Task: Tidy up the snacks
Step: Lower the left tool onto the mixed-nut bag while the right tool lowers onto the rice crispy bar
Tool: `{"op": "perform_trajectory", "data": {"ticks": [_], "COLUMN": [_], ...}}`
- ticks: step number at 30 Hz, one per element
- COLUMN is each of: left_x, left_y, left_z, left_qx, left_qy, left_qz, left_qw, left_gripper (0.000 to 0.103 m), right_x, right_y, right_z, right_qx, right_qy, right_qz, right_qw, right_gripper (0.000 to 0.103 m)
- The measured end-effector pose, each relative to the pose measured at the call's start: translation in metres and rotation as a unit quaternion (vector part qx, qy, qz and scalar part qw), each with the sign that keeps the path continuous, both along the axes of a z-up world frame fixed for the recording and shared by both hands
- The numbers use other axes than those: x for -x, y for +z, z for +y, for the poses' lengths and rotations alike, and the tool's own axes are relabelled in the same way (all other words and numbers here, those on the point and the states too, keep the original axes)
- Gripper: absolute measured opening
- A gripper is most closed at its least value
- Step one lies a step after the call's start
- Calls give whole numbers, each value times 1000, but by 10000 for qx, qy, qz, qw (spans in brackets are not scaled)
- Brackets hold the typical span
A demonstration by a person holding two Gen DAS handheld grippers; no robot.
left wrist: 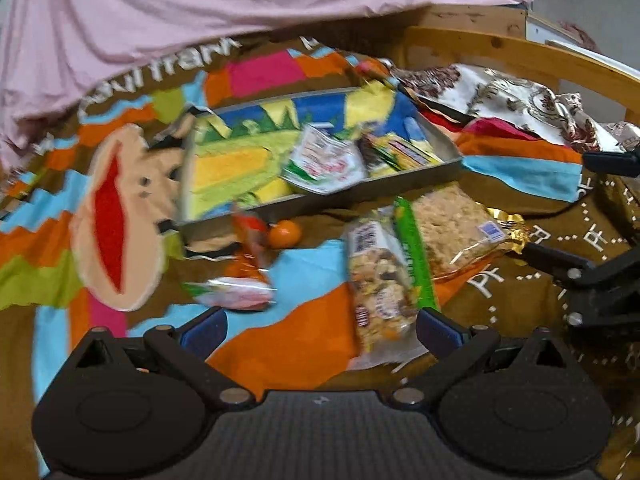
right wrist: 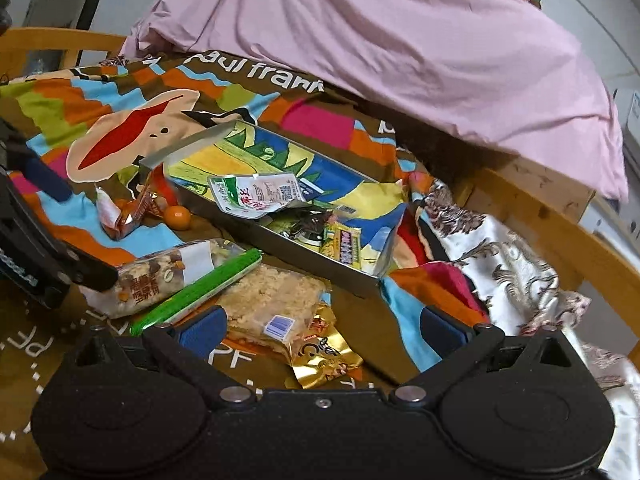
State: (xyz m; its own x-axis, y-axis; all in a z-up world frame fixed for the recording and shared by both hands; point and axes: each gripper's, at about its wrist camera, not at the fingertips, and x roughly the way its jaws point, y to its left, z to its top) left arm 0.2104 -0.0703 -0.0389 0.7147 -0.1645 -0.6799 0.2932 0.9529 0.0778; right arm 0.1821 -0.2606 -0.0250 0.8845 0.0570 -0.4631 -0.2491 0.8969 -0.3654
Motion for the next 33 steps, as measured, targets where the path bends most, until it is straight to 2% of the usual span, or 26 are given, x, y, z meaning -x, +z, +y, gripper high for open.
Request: {"op": "perform_trajectory", "data": {"ticks": [5,10,14,17,22,25,29,31,33], "left_x": [-25,-45,-56,-62,-68,-70,-71,-69,-66], "left_y": [-10,-19,-24,-26,-30,-31,-32,-31,-29], "left_z": [-2,0,2,5,4,4,3,2,0], "left_qx": [435,752,803,911,811,817,795,726,758], "left_qy": [-26,50,238,210,192,236,253,199,118], "left_qz": [359,552,685,757,881,910,929,909,906], "left_qw": [9984,9956,9941,9927,9926,9922,9922,9930,9929], "left_gripper": [103,102,102,102,102,102,102,99,88], "right_x": [-7,-23,-34,-40,-48,-52,-58,-59,-59], "right_y": [-10,-26,-32,-36,-44,-44,-38,-35,-32], "right_z": [13,22,25,28,34,31,19,15,10], "right_qx": [124,166,106,62,135,9,-331,-360,-303], "right_qy": [228,164,77,79,115,97,-96,-219,-331], "right_qz": [-26,198,264,326,479,637,1010,1053,1020], "right_qw": [9997,9995,9996,9994,9987,9979,9943,9936,9938], "right_gripper": [102,102,102,102,102,102,94,89,82]}}
